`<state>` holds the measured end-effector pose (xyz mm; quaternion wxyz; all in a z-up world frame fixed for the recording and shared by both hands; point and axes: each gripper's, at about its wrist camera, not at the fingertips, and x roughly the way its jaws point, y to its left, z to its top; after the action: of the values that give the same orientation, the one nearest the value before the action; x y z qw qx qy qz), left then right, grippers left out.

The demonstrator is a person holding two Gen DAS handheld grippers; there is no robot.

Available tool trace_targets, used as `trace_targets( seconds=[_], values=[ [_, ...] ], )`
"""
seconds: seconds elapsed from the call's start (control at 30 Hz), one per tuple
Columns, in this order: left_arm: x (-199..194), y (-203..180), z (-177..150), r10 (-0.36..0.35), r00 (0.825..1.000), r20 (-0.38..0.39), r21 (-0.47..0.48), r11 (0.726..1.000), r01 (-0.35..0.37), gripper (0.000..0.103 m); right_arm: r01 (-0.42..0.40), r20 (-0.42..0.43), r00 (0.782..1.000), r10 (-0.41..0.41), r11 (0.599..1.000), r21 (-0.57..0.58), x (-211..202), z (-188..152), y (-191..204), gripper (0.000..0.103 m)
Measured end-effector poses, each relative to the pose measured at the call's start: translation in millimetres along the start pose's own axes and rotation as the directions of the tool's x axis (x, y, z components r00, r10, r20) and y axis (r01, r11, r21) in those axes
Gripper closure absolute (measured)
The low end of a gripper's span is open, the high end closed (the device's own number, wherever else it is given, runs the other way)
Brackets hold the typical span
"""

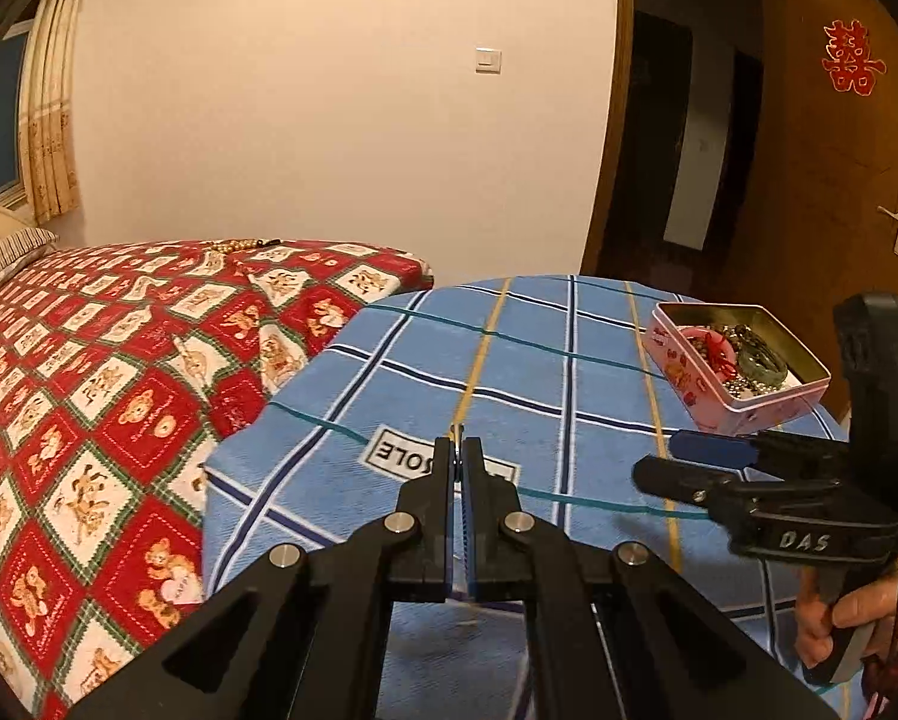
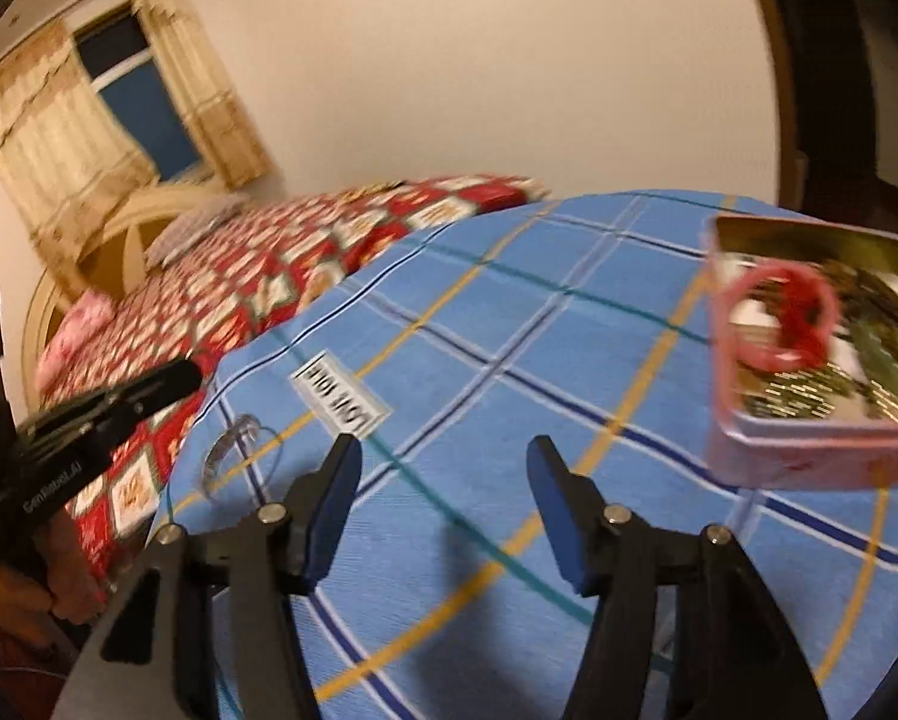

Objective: Organize jewelry
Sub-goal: 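Lift the silver bangle and tag and carry both over the pink tin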

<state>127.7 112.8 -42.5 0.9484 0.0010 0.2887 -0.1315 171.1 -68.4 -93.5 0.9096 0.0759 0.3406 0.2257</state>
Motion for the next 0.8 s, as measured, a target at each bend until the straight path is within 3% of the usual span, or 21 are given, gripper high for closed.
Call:
trace_targets(
  seconds=[0.2, 0.33, 0.47, 0.57, 0.67, 0.73, 0.77, 0.8],
  values=[
    [-2, 21, 3, 0.016, 1.0, 0.014, -0.041, 0.999, -0.015, 0.102, 0.011, -0.027, 1.0, -0.012, 0.999, -0.035, 15, -1, 14, 0.041],
    [-10, 30, 8, 0.037, 0.999, 0.032, -0.041, 0.999, -0.035, 0.102, -0.046, -0.047, 0.998, 0.044, 0.998, -0.036, 17, -4, 20, 0.041],
    [-24, 43, 11, 0.048, 0.997, 0.054, -0.069, 0.997, -0.044, 0.102, -0.1, -0.11, 0.99, 0.09, 0.991, -0.088, 34, -6, 45, 0.025],
    [-34, 52, 11, 0.04, 0.997, 0.073, -0.095, 0.995, -0.033, 0.102, -0.143, -0.167, 0.979, 0.116, 0.977, -0.157, 57, -8, 73, 0.019],
    [-41, 54, 12, 0.046, 0.996, 0.082, -0.09, 0.995, -0.038, 0.102, -0.13, -0.254, 0.965, 0.068, 0.963, -0.235, 89, -11, 101, 0.016],
    [-44, 52, 14, 0.048, 0.995, 0.089, -0.079, 0.996, -0.041, 0.102, -0.085, -0.243, 0.97, 0.006, 0.946, -0.313, 94, -15, 115, 0.016],
    [-45, 52, 14, 0.046, 0.995, 0.092, -0.077, 0.996, -0.039, 0.102, -0.061, -0.237, 0.971, -0.026, 0.934, -0.351, 94, -18, 119, 0.018],
    [-46, 52, 15, 0.043, 0.994, 0.096, -0.077, 0.996, -0.036, 0.102, -0.054, -0.233, 0.972, -0.037, 0.926, -0.374, 93, -21, 121, 0.028]
  ],
)
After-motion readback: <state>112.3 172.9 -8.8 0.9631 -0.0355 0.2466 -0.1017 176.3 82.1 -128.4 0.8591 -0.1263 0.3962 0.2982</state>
